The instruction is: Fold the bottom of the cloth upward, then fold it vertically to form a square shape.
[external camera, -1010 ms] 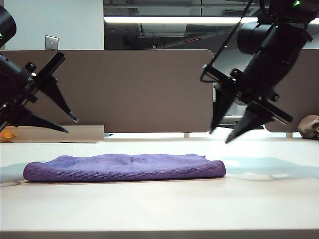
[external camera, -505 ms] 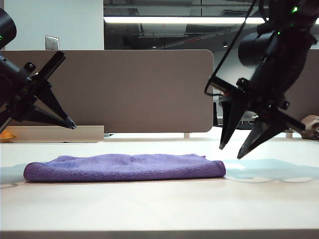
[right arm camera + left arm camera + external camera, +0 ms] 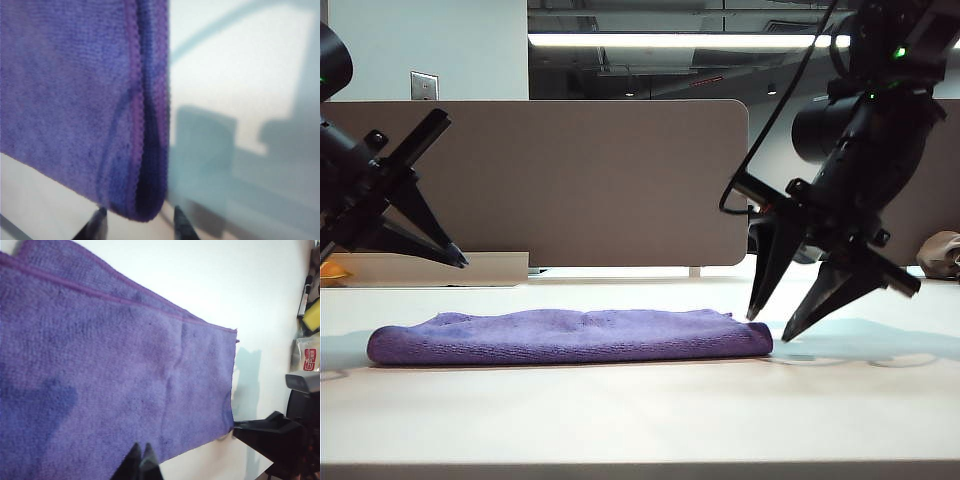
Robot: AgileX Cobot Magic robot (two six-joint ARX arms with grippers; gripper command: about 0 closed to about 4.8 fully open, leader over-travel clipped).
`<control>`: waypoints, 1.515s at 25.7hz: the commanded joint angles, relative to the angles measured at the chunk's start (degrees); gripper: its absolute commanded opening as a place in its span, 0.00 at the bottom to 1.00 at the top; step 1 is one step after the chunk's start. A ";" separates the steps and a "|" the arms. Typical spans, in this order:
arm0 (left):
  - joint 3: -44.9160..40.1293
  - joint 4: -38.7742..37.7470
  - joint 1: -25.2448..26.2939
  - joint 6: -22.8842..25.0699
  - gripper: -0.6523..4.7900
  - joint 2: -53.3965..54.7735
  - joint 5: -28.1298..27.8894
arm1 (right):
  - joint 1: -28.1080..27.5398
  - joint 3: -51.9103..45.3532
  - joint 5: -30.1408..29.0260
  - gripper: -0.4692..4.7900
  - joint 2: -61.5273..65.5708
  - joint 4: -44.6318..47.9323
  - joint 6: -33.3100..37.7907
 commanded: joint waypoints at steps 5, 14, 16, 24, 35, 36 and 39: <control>0.20 0.07 0.07 0.66 0.11 -0.26 0.37 | 0.31 0.20 -2.86 0.43 2.80 1.29 -0.31; 0.20 -0.17 0.07 0.83 0.11 -0.26 0.35 | 0.31 0.20 -2.84 0.24 2.82 3.28 -0.24; 0.20 -0.26 0.07 0.90 0.11 -0.26 0.35 | 0.31 0.20 -2.93 0.18 2.82 3.61 -0.24; 0.20 -0.46 0.07 1.46 0.11 -0.94 0.17 | 0.31 0.33 -3.82 0.09 2.75 3.65 -0.33; 0.20 -0.09 0.09 2.05 0.11 -8.28 -2.25 | 3.37 0.50 1.11 0.09 -1.66 3.85 -0.96; 0.20 -0.11 0.09 2.05 0.11 -8.72 -2.23 | 4.07 0.66 1.18 0.09 -1.77 3.69 -0.94; 0.20 -0.33 0.07 2.05 0.11 -9.94 -2.16 | 5.86 1.62 1.70 0.09 -1.81 3.19 -0.94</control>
